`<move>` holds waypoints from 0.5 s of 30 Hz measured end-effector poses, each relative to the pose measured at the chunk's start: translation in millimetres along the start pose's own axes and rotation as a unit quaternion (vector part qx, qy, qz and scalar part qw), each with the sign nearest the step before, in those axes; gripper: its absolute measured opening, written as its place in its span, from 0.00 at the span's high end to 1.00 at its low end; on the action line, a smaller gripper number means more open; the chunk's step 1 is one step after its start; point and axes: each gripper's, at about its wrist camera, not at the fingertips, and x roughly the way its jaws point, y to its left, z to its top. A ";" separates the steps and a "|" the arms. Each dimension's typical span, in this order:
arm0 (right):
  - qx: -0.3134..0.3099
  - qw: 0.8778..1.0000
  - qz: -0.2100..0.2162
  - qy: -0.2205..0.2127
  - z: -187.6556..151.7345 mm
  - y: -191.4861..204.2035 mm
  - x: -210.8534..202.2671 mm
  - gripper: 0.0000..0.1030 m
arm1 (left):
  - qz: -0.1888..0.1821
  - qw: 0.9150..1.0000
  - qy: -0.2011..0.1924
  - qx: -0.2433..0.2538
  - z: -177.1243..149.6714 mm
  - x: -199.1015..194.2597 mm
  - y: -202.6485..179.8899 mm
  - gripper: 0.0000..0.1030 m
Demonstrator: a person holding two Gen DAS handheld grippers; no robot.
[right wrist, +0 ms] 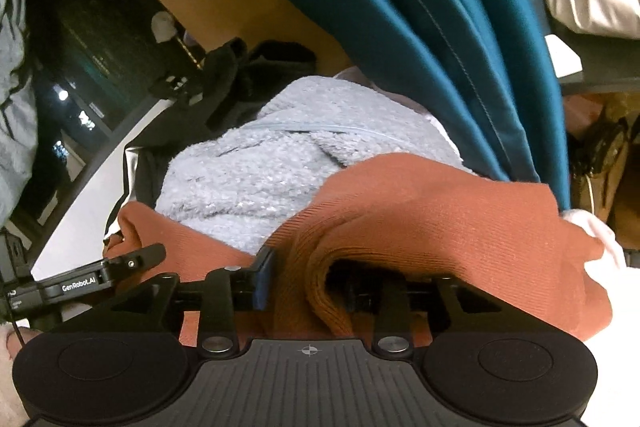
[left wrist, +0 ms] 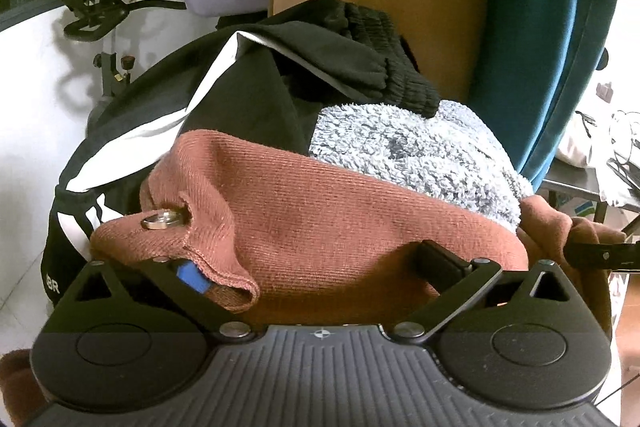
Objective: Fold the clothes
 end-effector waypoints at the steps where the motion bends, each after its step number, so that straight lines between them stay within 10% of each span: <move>1: 0.002 1.000 -0.002 0.000 -1.1 -1.2 -1.1 0.63 | 0.002 1.000 0.001 0.002 0.7 -1.7 -0.9 0.01; 6: -0.008 1.000 -0.010 0.003 -3.4 -2.4 -4.4 0.54 | 0.020 0.999 -0.005 0.030 1.2 -20.0 -8.9 0.32; 10: -0.050 0.998 -0.016 0.031 -8.0 4.1 -1.5 0.11 | 0.030 0.999 -0.002 0.037 -4.7 -38.2 -5.7 0.74; 15: -0.098 0.994 -0.036 0.035 -22.4 8.9 1.7 0.17 | 0.020 0.999 0.003 0.037 -11.3 -57.4 -1.7 0.91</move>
